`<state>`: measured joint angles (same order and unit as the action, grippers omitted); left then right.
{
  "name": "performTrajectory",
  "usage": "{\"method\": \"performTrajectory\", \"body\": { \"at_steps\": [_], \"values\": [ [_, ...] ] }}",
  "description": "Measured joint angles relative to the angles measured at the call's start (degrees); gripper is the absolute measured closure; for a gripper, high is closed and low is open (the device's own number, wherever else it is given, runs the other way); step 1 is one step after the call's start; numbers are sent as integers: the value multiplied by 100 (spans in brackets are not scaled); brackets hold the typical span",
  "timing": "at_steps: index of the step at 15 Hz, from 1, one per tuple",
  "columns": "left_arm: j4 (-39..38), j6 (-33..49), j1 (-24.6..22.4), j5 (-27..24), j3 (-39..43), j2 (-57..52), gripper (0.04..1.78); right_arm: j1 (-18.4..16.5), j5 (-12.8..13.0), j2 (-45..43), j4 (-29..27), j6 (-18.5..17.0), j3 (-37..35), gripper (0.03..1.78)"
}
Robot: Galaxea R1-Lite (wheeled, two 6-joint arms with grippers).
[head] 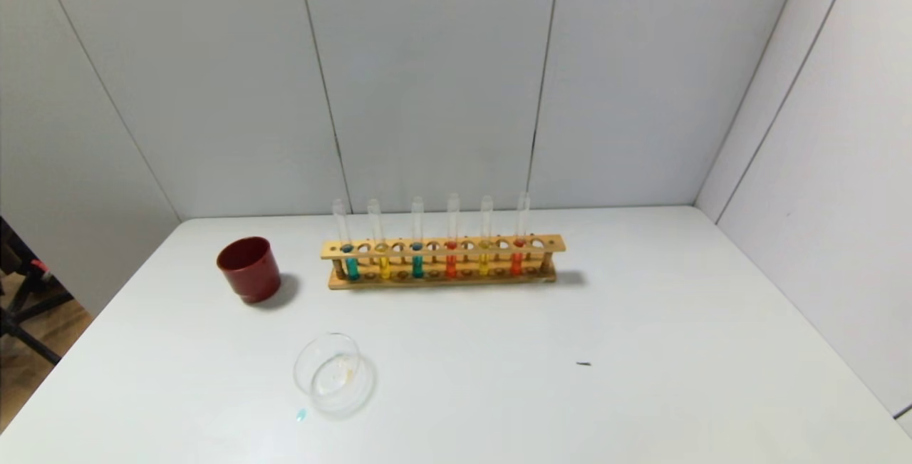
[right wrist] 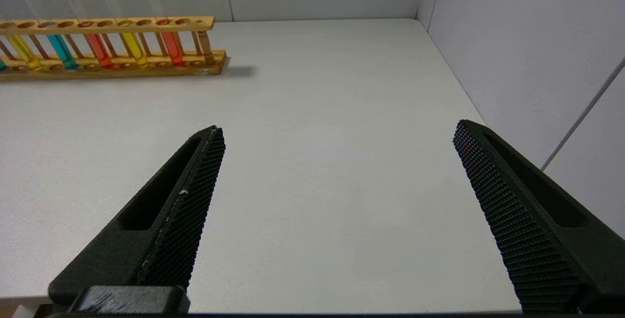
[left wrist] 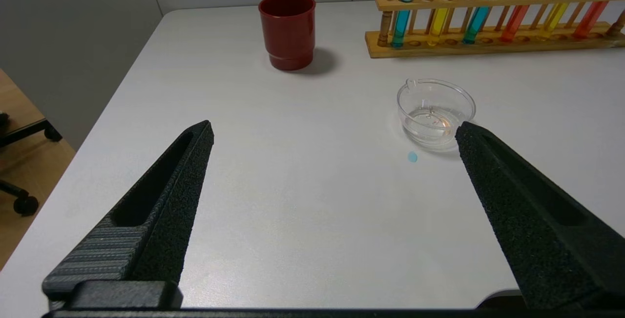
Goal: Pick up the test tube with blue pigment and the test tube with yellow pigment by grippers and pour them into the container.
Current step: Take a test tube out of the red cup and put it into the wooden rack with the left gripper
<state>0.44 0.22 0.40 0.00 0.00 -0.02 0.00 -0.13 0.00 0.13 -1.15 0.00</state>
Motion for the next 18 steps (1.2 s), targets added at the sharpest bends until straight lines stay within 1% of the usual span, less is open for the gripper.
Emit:
{"method": "performTrajectory", "body": {
  "at_steps": [18],
  "values": [
    [5, -24, -2, -5, 0, 0, 7, 0, -2, 0, 2, 2, 0, 10]
  ]
}}
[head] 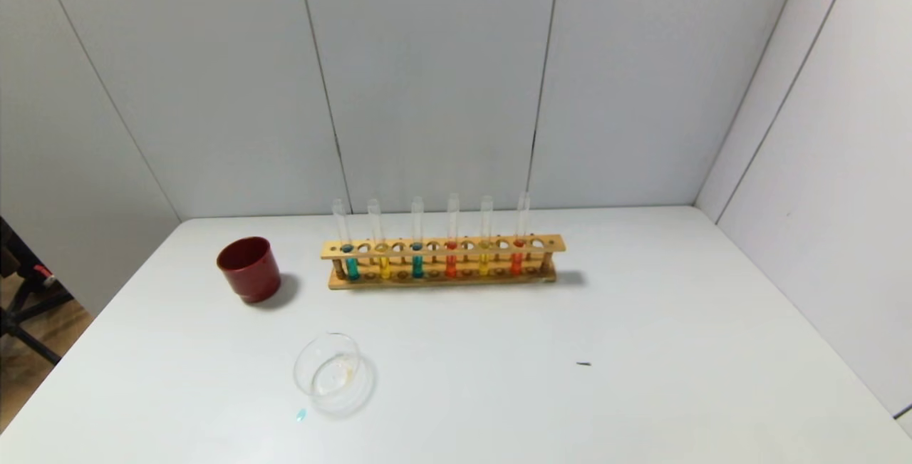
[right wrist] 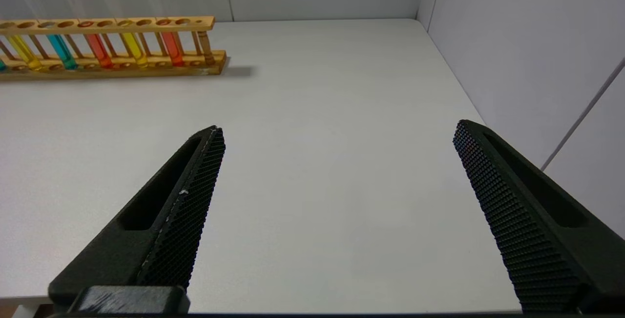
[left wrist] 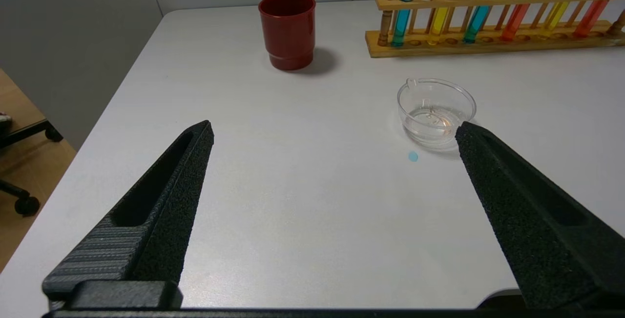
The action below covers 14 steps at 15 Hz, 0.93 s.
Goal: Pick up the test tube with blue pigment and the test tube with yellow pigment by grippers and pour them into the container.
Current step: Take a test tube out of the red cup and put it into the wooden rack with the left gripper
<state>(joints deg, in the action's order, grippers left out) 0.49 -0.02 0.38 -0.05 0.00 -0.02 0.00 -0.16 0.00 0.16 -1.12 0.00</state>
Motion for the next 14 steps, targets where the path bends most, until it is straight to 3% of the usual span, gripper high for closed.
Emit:
{"method": "performTrajectory", "body": {
  "at_steps": [8, 14],
  "values": [
    [129, -311, 2, -127, -46, 0, 7, 0, 0, 0, 0, 0, 0, 10],
    [730, -344, 6, -419, -940, 490, 7, 0, 0, 0, 0, -2, 0, 10]
  ]
}}
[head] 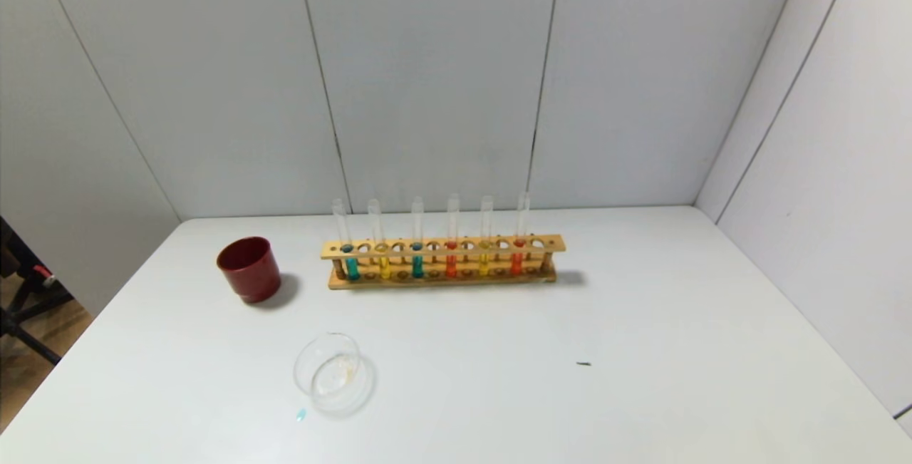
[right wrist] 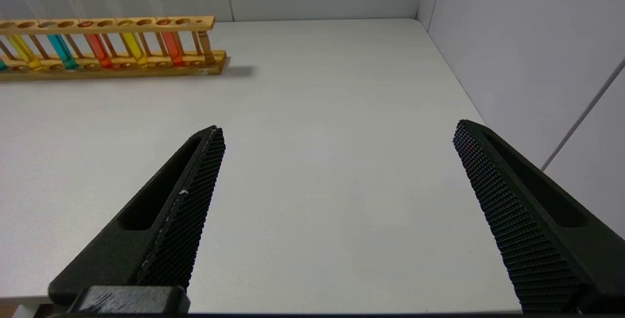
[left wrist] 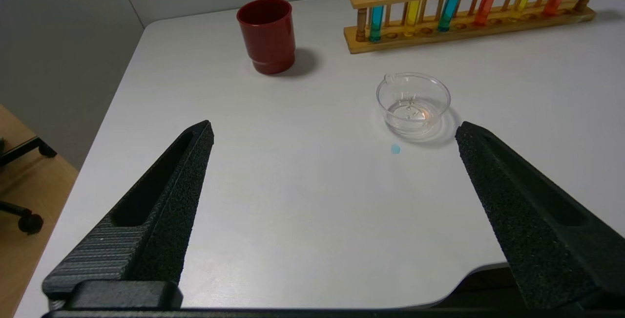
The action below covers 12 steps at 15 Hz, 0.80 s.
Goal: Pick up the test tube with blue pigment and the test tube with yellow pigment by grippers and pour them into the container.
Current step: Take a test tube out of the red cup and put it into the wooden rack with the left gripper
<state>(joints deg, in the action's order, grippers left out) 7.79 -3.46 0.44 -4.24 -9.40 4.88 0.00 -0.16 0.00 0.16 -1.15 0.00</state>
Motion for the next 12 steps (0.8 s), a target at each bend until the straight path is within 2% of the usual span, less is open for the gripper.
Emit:
{"method": "performTrajectory", "body": {
  "at_steps": [7, 12],
  "values": [
    [-99, 40, 269, -38, -1279, 1454, 7, 0, 0, 0, -2, 2, 0, 10],
    [-1151, 35, 416, -60, -1425, 2772, 7, 0, 0, 0, -2, 2, 0, 10]
  ]
}}
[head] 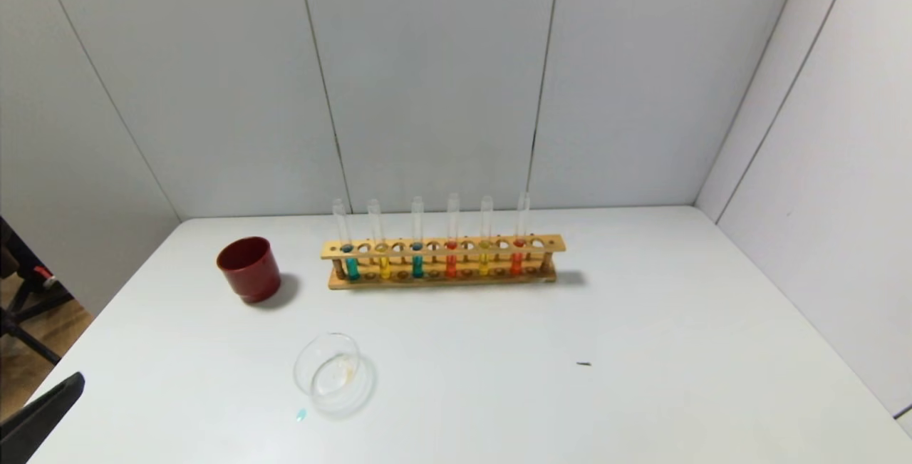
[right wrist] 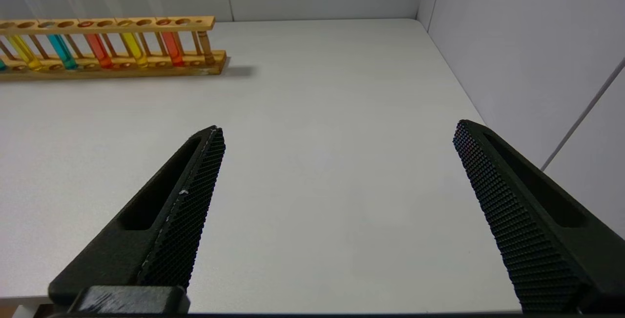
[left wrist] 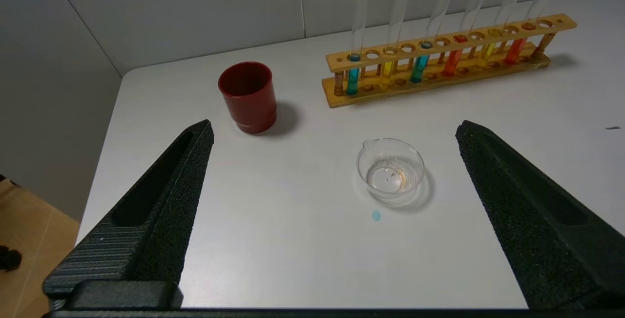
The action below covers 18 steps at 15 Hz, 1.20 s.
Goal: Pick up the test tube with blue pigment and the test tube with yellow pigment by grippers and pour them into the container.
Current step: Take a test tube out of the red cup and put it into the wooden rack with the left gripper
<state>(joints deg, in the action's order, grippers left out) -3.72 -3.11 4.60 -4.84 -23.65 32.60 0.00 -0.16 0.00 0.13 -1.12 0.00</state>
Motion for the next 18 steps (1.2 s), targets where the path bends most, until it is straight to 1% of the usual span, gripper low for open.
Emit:
{"method": "performTrajectory", "body": {
  "at_steps": [5, 11, 13, 18],
  "values": [
    [-1154, -118, 9, -155, -24, 1462, 7, 0, 0, 0, 2, -2, 0, 10],
    [-2210, -173, 6, -651, -24, 2926, 7, 0, 0, 0, 0, 0, 0, 10],
    [-2789, -173, 6, -747, 1, 3623, 7, 0, 2, 0, 2, 0, 0, 10],
    [-4708, -206, 130, -778, -66, 5461, 7, 0, 5, 0, 2, -2, 0, 10]
  ]
}}
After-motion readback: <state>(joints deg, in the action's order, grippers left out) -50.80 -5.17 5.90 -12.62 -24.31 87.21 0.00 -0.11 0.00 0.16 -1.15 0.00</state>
